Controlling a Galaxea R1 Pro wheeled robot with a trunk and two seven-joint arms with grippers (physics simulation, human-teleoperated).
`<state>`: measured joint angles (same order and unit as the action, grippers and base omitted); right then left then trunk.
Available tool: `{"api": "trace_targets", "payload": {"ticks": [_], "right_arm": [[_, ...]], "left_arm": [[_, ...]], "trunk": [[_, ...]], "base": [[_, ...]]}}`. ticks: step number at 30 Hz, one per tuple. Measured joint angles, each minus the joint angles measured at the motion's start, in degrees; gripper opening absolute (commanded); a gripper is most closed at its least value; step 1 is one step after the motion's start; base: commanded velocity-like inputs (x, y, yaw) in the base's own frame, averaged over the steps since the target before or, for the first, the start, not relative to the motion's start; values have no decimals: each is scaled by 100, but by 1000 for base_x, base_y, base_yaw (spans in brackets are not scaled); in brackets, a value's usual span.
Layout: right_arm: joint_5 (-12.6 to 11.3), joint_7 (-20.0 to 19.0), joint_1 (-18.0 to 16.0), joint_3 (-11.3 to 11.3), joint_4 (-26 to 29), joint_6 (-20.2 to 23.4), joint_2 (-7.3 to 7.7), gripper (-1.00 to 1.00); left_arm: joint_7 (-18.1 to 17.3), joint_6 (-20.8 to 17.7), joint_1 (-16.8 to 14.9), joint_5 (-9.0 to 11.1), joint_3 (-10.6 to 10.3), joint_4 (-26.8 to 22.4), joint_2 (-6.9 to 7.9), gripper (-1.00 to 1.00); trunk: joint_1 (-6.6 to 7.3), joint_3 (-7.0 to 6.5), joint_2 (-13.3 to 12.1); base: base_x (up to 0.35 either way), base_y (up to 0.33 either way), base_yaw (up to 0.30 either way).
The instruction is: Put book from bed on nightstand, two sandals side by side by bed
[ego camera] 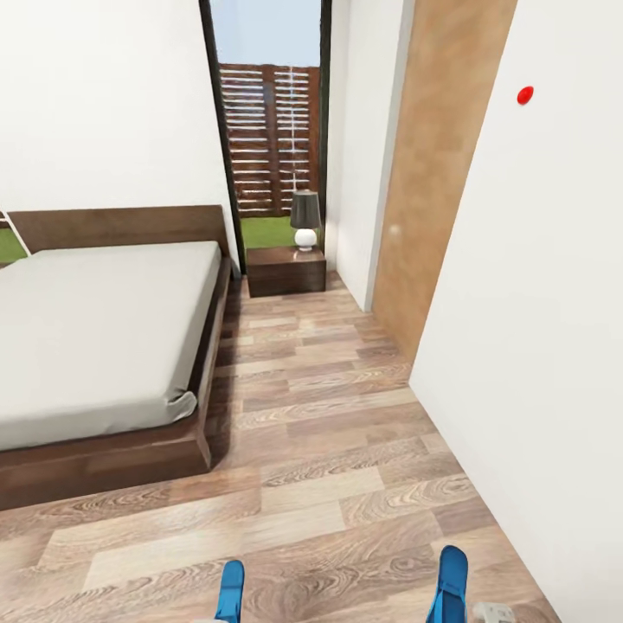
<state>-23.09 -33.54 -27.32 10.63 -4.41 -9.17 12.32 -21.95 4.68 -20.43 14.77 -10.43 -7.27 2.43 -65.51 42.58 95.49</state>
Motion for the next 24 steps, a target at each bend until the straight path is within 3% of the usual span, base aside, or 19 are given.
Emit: {"api": "trace_targets", "payload": {"ticks": [11,24], "right_arm": [[3,25,0,0,-1,-1,0,-100],[4,27,0,0,0,0,0,-100]], "left_arm": [[0,0,0,0,0,0,0,-100],[0,0,0,0,1,1,2,-100]], "trunk": [[0,0,0],[0,0,0]], "base": [[306,-107,0],[290,-10,0]]}}
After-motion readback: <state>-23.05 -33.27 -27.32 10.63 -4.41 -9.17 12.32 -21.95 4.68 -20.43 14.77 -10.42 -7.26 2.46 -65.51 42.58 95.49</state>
